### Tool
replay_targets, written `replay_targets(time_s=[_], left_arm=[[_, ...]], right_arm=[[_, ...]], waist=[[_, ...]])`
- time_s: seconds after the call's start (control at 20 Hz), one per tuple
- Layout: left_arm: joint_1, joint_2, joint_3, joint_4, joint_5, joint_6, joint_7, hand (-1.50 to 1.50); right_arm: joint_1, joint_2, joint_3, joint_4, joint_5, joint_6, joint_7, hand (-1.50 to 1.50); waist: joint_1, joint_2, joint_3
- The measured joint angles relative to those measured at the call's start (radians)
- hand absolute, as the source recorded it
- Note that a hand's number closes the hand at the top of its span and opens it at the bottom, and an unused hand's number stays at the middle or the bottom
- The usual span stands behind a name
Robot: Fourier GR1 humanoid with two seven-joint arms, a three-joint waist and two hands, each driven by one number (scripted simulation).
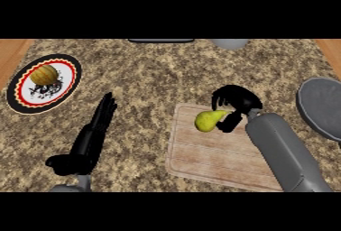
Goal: Pick the pear from the cutting board and place it in the pan
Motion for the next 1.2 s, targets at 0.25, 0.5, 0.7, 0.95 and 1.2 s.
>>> replay_targets(time_s=[0.25, 0.5, 0.7, 0.95, 1.2], left_arm=[[0.011, 0.0, 0.013, 0.004, -0.003, 0.015, 0.001, 0.0], [0.027, 0.001, 0.016, -0.004, -0.007, 0.022, 0.001, 0.0], [0.022, 0.004, 0.018, -0.015, -0.003, 0.014, 0.003, 0.0], [0.025, 0.006, 0.016, -0.028, 0.004, -0.003, 0.012, 0.0], [-0.001, -0.004, 0.014, -0.022, -0.009, 0.001, 0.022, 0.0]], right_arm=[[-0.012, -0.004, -0.071, -0.069, 0.11, -0.236, 0.285, 1.5], [-0.011, 0.012, -0.086, -0.222, 0.256, -0.435, 0.543, 1.5], [0.041, 0.038, -0.079, -0.38, 0.363, -0.527, 0.711, 1.5], [0.14, 0.037, -0.123, -0.571, 0.412, -0.569, 0.835, 1.5], [0.194, -0.001, -0.242, -0.599, 0.368, -0.64, 0.809, 1.5]], waist=[[-0.033, -0.01, -0.001], [-0.043, -0.015, 0.0], [-0.035, -0.009, 0.0], [-0.021, -0.002, 0.001], [-0.009, 0.005, 0.002]])
